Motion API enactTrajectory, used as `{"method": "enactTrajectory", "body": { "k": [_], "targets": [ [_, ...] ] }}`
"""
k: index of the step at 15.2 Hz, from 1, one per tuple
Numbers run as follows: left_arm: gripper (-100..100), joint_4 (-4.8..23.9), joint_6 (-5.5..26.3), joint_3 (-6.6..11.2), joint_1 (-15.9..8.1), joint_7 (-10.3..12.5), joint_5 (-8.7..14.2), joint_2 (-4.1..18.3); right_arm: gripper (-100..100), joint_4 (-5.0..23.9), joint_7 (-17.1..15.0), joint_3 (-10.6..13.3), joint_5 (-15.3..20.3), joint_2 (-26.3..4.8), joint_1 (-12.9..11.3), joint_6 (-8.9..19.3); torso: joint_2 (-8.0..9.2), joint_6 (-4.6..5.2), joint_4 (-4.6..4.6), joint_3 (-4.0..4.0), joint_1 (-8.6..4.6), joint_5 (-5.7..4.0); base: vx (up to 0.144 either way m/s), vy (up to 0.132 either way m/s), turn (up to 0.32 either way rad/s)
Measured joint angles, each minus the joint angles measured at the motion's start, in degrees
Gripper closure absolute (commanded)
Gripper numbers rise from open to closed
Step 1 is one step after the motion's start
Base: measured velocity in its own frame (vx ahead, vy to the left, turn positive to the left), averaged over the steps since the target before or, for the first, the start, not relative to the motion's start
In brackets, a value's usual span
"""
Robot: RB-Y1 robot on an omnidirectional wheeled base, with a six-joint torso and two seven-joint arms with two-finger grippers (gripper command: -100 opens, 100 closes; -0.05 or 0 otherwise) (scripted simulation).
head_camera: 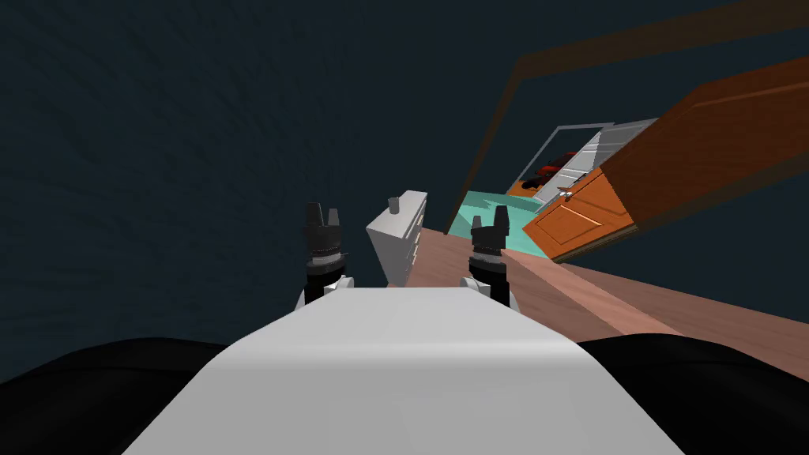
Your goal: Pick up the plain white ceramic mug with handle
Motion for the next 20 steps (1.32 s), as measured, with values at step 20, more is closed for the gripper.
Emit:
{"method": "enactTrajectory", "body": {
  "k": [20],
  "targets": [
    [-100, 10.2, -9.5, 11.11, 20.2, 6.1, -1.0, 15.5, 0, 0.0, 0.0, 0.0, 0.0, 0.0, 0.0, 0.0, 0.08, 0.02, 0.01, 0.05, -0.34, -0.08, -0.034, -0.113, -0.125]
  ]
}}
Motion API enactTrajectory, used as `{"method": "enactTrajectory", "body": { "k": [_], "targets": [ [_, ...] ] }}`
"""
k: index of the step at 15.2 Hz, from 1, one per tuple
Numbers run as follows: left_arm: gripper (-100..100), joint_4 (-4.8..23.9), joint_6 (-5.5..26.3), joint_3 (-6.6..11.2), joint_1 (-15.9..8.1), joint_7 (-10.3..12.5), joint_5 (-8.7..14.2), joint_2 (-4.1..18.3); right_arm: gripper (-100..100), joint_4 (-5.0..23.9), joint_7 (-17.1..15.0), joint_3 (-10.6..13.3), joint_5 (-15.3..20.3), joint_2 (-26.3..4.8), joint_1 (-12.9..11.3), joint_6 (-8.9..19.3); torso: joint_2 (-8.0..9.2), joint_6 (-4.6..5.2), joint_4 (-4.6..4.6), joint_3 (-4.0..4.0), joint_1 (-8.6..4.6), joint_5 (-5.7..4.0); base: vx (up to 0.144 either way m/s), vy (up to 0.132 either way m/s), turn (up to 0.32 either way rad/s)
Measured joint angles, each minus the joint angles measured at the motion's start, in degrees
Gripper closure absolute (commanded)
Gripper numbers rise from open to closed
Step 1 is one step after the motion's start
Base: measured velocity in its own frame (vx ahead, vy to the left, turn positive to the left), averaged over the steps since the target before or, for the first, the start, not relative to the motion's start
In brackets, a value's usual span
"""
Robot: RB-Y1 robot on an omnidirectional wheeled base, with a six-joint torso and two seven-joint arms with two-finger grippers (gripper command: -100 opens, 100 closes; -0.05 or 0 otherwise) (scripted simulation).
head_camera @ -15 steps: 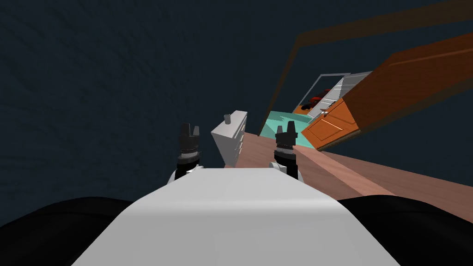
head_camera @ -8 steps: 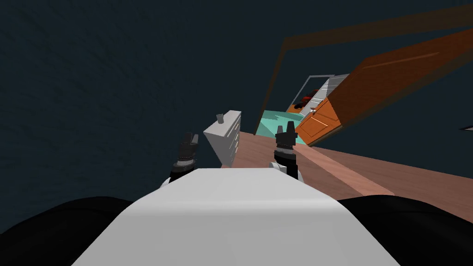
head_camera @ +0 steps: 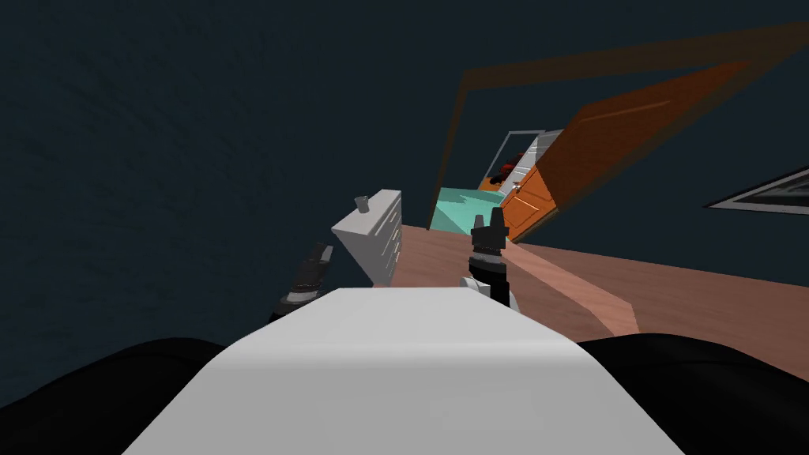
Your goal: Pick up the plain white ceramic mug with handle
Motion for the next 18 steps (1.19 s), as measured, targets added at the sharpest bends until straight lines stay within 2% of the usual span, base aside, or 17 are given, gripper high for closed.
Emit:
{"method": "enactTrajectory", "body": {
  "k": [2, 4, 6, 7, 10, 13, 15, 16, 17, 18],
  "targets": [
    [-100, 1.9, -1.9, 1.45, 3.5, 0.8, -0.3, 0.9, 0, 0.0, 0.0, 0.0, 0.0, 0.0, 0.0, 0.0, -0.03, 0.0, -0.01, -0.02, -0.04, -0.01, 0.03, -0.098, -0.193],
    [-100, 4.0, -2.8, 2.87, 5.2, 1.7, -0.3, 1.9, 0, 0.0, 0.0, 0.0, 0.0, 0.0, 0.0, 0.0, -0.09, -0.02, -0.02, -0.05, 0.05, 0.0, 0.034, -0.066, -0.078],
    [-100, 5.7, -3.9, 4.62, 8.0, 2.7, -0.4, 2.9, 0, 0.0, 0.0, 0.0, 0.0, 0.0, 0.0, 0.0, -0.12, 0.0, -0.02, -0.07, 0.1, 0.01, 0.053, -0.076, -0.205],
    [-100, 6.9, -4.2, 5.96, 9.1, 3.6, -0.3, 3.9, 0, 0.0, 0.0, 0.0, 0.0, 0.0, 0.0, 0.0, -0.18, 0.03, -0.03, -0.1, 0.06, 0.01, 0.071, -0.083, -0.224],
    [-100, 9.2, -5.2, 6.92, 11.7, 4.4, -0.8, 4.4, 0, 0.0, 0.0, 0.0, 0.0, 0.0, 0.0, 0.0, -0.16, -0.03, -0.04, -0.1, 0.2, 0.03, 0.047, -0.033, -0.072],
    [-100, 11.4, -6.5, 9.22, 15.9, 5.8, -1.2, 5.6, 0, 0.0, 0.0, 0.0, 0.0, 0.0, 0.0, 0.0, -0.29, 0.03, -0.06, -0.16, 0.16, 0.03, 0.095, -0.056, -0.213],
    [-100, 12.7, -7.4, 10.99, 19.0, 7.0, -1.2, 6.4, 0, 0.0, 0.0, 0.0, 0.0, 0.0, 0.0, 0.0, -0.35, -0.03, -0.08, -0.2, 0.17, 0.03, 0.069, -0.026, -0.005],
    [-100, 13.6, -7.7, 11.37, 19.4, 7.3, -1.1, 6.7, 0, 0.0, 0.0, 0.0, 0.0, 0.0, 0.0, 0.0, -0.26, -0.03, -0.06, -0.16, 0.23, 0.04, 0.075, -0.033, -0.156],
    [-100, 14.8, -8.0, 12.57, 20.1, 8.0, -1.0, 7.7, 0, 0.0, 0.0, 0.0, 0.0, 0.0, 0.0, 0.0, -0.28, 0.02, -0.06, -0.16, 0.25, 0.04, 0.1, -0.038, -0.244],
    [-100, 15.8, -8.4, 13.29, 21.6, 8.5, -1.1, 7.9, 0, 0.0, 0.0, 0.0, 0.0, 0.0, 0.0, 0.0, -0.33, 0.01, -0.07, -0.19, 0.23, 0.04, 0.071, -0.021, -0.083]
  ]
}}
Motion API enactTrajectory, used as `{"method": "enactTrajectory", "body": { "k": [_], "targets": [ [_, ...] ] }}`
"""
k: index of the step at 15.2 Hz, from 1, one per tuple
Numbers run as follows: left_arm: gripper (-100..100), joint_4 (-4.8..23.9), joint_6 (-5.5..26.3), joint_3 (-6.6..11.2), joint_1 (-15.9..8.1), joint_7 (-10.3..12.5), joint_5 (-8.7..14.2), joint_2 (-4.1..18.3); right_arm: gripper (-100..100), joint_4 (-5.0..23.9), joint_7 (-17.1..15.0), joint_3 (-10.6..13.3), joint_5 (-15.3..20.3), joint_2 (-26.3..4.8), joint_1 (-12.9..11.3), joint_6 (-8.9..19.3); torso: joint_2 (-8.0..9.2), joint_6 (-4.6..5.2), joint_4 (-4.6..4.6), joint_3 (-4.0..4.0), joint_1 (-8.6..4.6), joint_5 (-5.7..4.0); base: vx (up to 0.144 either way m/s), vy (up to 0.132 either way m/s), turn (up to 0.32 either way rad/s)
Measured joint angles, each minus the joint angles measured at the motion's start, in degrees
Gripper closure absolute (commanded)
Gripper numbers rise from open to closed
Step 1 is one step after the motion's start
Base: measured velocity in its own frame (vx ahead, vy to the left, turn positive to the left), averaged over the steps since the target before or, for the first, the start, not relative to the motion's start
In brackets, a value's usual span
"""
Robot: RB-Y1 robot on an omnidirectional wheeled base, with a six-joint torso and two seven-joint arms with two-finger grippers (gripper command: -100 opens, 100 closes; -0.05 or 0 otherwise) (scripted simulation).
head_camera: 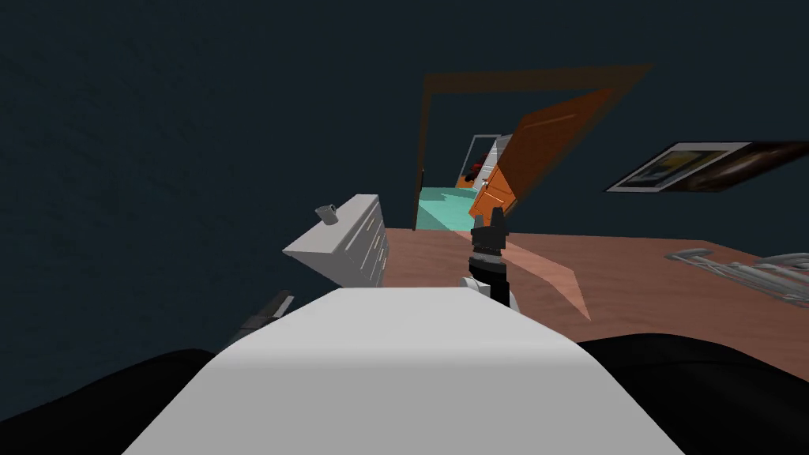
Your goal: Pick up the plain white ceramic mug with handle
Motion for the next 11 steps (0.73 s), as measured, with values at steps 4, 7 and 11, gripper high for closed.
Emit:
{"method": "enactTrajectory", "body": {
  "k": [4, 7, 11],
  "targets": [
    [-100, 3.2, -1.6, 1.99, 4.6, 1.3, -0.7, 0.7, 0, 0.0, 0.0, 0.0, 0.0, 0.0, 0.0, 0.0, -0.07, -0.03, -0.02, -0.04, 0.01, 0.0, 0.095, -0.025, -0.095],
    [-100, 5.4, -2.3, 4.01, 7.3, 2.8, -0.9, 1.8, 0, 0.0, 0.0, 0.0, 0.0, 0.0, 0.0, 0.0, -0.05, 0.0, -0.01, -0.03, 0.0, 0.0, 0.097, -0.028, -0.145],
    [-100, 10.1, -5.2, 6.43, 11.4, 4.3, -1.1, 2.8, 0, 0.0, 0.0, 0.0, 0.0, 0.0, 0.0, 0.0, -0.15, -0.01, -0.03, -0.08, -0.05, -0.02, 0.129, -0.03, -0.138]
  ]
}}
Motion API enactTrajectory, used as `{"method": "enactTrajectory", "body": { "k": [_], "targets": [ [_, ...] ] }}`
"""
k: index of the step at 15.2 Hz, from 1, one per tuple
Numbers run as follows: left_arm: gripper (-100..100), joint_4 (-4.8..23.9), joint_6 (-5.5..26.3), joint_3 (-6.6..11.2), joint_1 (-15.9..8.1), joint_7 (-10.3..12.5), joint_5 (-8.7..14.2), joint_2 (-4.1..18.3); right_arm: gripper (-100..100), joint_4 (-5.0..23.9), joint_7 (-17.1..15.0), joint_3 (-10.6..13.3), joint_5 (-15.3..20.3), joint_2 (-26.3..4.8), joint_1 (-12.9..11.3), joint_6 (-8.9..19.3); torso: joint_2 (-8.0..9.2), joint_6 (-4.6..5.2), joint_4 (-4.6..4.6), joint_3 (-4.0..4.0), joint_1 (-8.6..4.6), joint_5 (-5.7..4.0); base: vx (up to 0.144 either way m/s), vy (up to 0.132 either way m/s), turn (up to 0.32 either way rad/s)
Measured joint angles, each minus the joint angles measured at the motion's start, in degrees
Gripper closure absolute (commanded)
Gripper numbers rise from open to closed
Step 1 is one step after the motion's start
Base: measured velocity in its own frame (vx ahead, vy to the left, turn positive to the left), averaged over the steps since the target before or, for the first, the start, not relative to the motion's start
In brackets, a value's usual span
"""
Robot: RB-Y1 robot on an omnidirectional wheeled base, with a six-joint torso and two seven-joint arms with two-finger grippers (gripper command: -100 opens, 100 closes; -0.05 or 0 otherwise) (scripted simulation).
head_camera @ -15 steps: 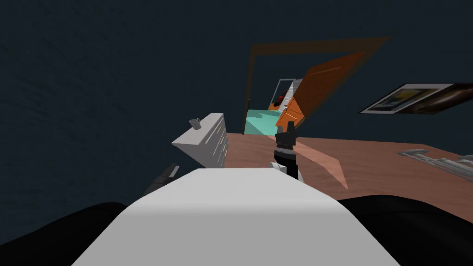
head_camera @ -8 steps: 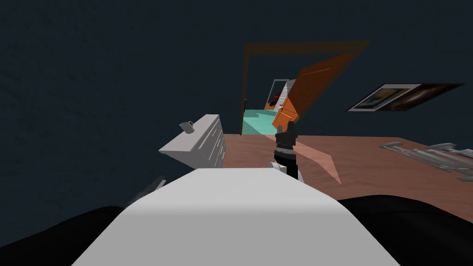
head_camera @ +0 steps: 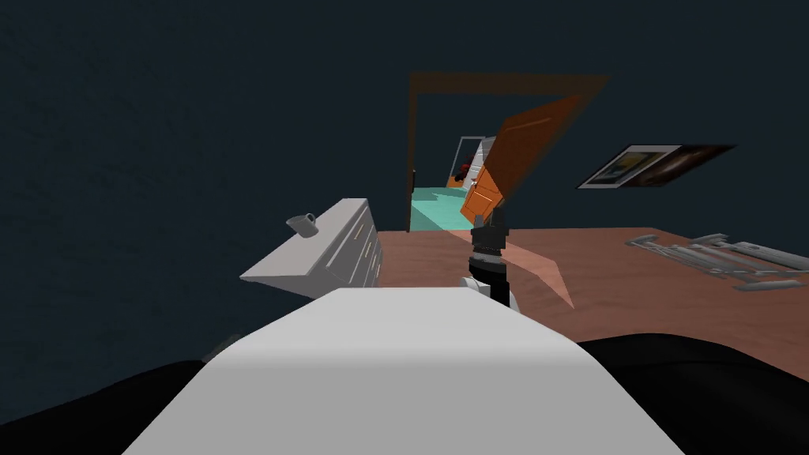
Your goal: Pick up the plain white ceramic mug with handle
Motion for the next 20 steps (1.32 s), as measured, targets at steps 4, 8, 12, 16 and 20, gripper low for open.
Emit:
{"method": "enactTrajectory", "body": {
  "k": [4, 8, 12, 16, 20],
  "targets": [
    [-100, 4.6, -1.7, 3.0, 4.9, 2.6, -1.0, 1.3, 0, 0.0, 0.0, 0.0, 0.0, 0.0, 0.0, 0.0, -0.24, 0.02, -0.06, -0.14, 0.08, 0.02, 0.18, -0.01, -0.154],
    [-100, 9.3, -3.2, 5.88, 9.7, 5.5, -1.6, 3.0, 0, 0.0, 0.0, 0.0, 0.0, 0.0, 0.0, 0.0, -0.28, 0.02, -0.07, -0.17, 0.11, 0.02, 0.164, 0.003, -0.119],
    [-100, 12.8, -4.7, 7.28, 14.1, 6.9, -3.0, 2.8, 0, 0.0, 0.0, 0.0, 0.0, 0.0, 0.0, 0.0, -0.23, -0.01, -0.06, -0.15, 0.17, 0.05, 0.178, 0.02, -0.128],
    [-100, 18.4, -7.4, 9.72, 18.3, 9.6, -3.9, 4.1, 0, 0.0, 0.0, 0.0, 0.0, 0.0, 0.0, 0.0, -0.39, 0.01, -0.09, -0.23, 0.05, 0.01, 0.209, 0.003, -0.134],
    [-100, 20.7, -8.5, 11.55, 23.5, 12.2, -5.2, 4.2, 0, 0.0, 0.0, 0.0, 0.0, 0.0, 0.0, 0.0, -0.46, 0.01, -0.11, -0.28, 0.01, 0.0, 0.189, 0.005, -0.098]
  ]
}}
